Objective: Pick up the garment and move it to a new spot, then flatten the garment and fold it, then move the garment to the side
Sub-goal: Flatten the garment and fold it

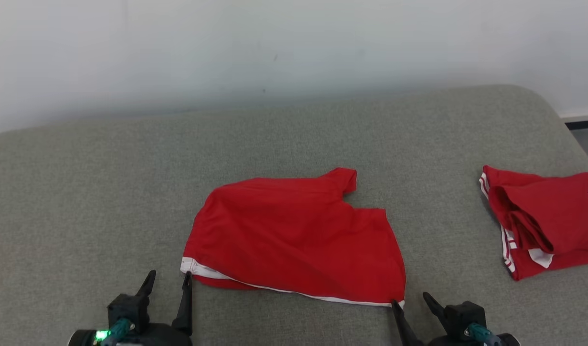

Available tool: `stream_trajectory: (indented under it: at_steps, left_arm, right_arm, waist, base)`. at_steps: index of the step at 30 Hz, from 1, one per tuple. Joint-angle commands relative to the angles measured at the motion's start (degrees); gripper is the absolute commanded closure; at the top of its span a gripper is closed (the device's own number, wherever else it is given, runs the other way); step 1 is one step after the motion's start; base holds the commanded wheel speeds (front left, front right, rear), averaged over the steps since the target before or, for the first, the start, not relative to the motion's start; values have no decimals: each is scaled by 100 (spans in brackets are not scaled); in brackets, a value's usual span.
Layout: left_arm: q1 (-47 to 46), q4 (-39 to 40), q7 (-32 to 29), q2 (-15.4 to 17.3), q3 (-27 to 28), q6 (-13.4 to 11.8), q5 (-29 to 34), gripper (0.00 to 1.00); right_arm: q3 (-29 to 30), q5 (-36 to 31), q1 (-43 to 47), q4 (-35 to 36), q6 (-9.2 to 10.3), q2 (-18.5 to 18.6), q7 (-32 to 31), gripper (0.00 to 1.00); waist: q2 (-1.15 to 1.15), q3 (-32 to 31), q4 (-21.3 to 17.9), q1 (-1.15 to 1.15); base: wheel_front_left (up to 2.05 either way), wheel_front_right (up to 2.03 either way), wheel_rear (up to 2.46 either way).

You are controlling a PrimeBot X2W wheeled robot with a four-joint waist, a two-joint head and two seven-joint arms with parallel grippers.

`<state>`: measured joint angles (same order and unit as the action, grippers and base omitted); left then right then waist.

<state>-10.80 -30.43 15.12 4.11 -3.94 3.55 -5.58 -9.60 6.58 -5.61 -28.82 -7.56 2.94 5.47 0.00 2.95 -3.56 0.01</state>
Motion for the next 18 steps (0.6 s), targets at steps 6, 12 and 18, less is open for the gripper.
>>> stream_trajectory:
  at_steps: [6,12,18]
  left_arm:
    - [-505,-551,-1,15,-89,-32,136,0]
    - [-707,-803,-1,-10,-127,-91,144,0]
    - [-753,-788,-1,-46,-174,-78,122,0]
  right_arm:
    - [-135,0,-383,-386,18,-6,111,0]
    - [-428,-1,-634,-805,18,-5,166,0]
    - [-592,55,-609,-1012,16,-11,337,0]
  waist:
    - [0,356,-25,-1]
    - [0,438,-29,-1]
    - [0,413,8,-1]
  base:
    - [0,0,0]
    - [0,0,0]
    - [0,0,0]
